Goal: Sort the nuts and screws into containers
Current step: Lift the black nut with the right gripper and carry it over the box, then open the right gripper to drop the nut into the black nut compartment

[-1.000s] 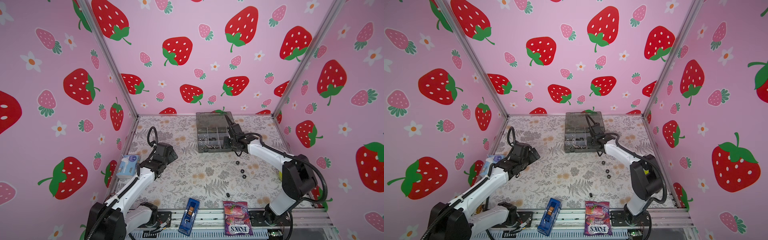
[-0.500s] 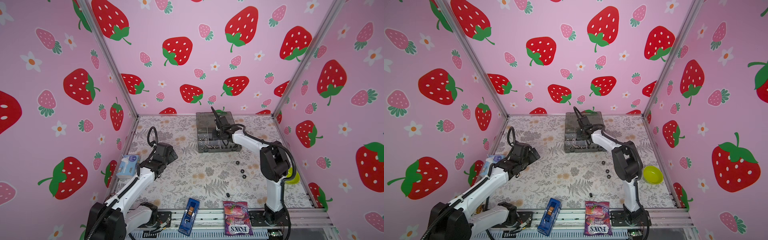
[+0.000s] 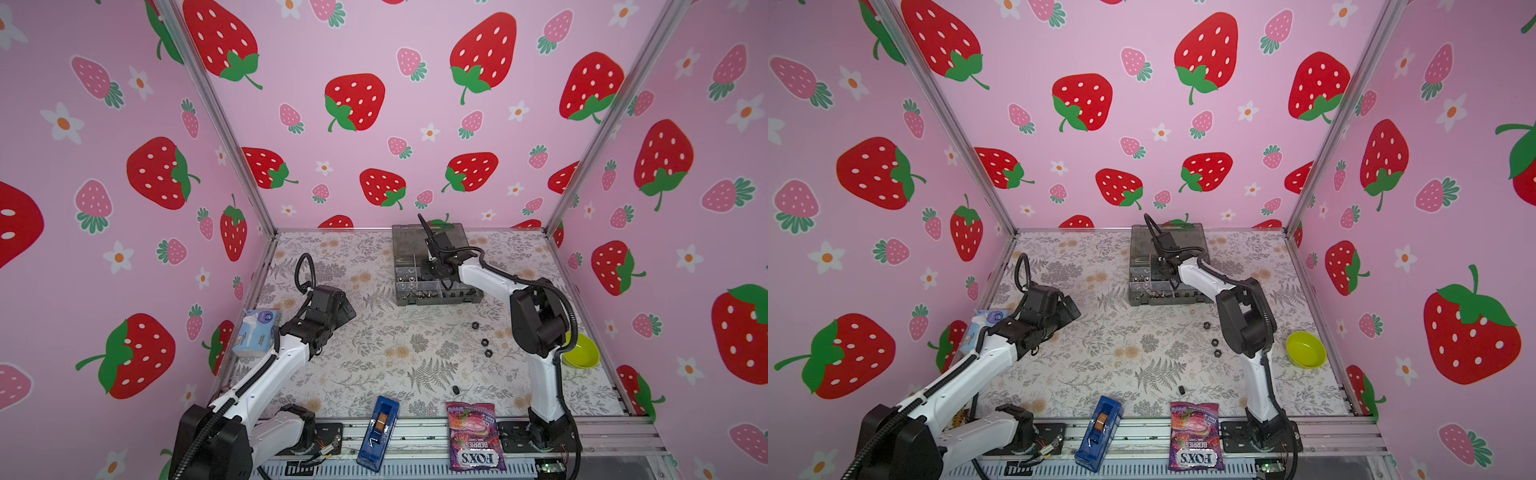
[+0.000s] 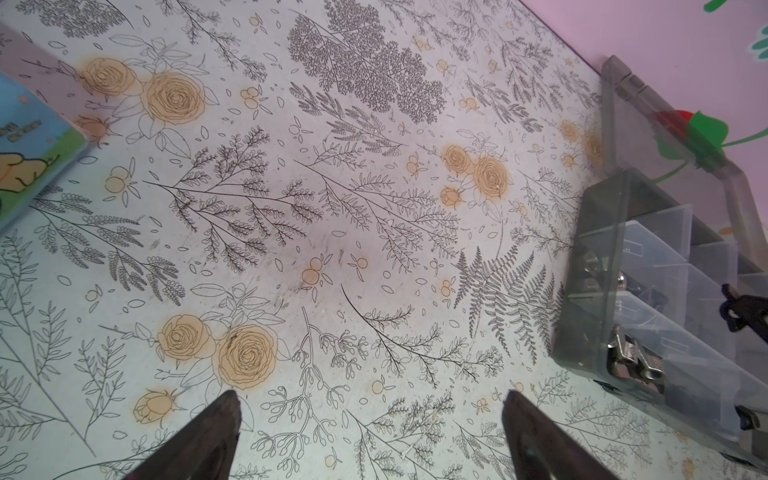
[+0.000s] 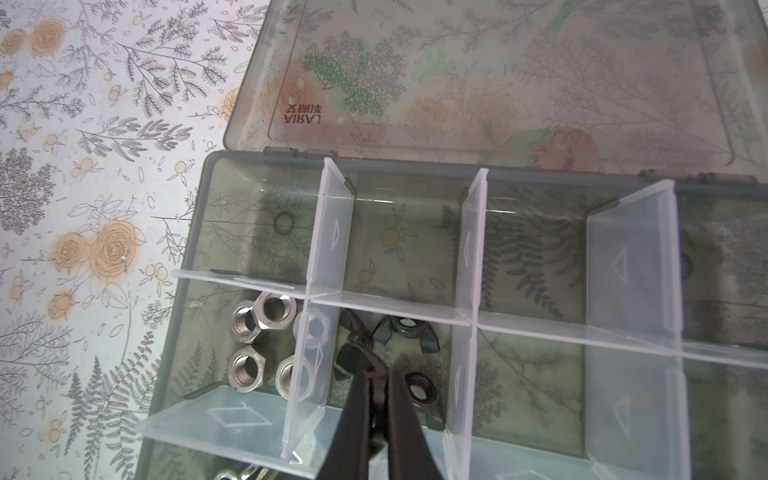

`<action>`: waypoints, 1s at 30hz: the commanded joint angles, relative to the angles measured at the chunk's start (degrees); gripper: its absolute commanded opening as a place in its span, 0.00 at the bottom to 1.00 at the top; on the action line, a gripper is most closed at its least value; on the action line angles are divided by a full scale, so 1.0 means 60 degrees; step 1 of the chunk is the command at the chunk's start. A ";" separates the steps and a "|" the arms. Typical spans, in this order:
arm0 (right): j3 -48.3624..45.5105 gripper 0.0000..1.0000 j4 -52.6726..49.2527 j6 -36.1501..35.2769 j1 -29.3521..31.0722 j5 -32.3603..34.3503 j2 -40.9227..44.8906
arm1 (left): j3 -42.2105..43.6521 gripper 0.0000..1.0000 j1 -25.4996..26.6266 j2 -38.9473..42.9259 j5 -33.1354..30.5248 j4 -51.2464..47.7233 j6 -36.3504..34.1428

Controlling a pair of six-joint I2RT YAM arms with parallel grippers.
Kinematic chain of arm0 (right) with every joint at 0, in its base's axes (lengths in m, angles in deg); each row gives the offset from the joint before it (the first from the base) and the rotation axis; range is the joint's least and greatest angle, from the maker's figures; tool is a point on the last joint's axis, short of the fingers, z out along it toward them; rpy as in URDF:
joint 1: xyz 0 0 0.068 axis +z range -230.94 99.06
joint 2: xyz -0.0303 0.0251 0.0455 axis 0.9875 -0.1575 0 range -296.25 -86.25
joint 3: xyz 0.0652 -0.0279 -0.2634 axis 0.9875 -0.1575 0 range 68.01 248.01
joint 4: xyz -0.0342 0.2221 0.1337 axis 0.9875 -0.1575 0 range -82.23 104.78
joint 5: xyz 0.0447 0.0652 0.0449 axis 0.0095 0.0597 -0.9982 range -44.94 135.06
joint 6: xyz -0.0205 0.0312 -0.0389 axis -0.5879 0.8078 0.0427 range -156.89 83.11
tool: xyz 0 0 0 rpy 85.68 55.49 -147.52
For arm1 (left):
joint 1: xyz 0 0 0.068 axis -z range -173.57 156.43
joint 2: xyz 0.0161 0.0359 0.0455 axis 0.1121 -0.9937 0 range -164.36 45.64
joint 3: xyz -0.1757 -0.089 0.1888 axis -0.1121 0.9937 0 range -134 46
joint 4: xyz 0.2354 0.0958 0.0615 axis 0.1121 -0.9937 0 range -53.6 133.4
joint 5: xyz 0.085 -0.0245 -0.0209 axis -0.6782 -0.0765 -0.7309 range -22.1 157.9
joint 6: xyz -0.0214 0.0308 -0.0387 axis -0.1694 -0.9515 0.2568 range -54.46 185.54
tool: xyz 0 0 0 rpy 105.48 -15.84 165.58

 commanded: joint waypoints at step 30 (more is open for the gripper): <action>-0.3922 0.34 -0.0216 0.0879 0.0169 0.1374 0.4337 | -0.0008 0.99 -0.0056 0.0219 -0.0285 -0.0251 -0.0017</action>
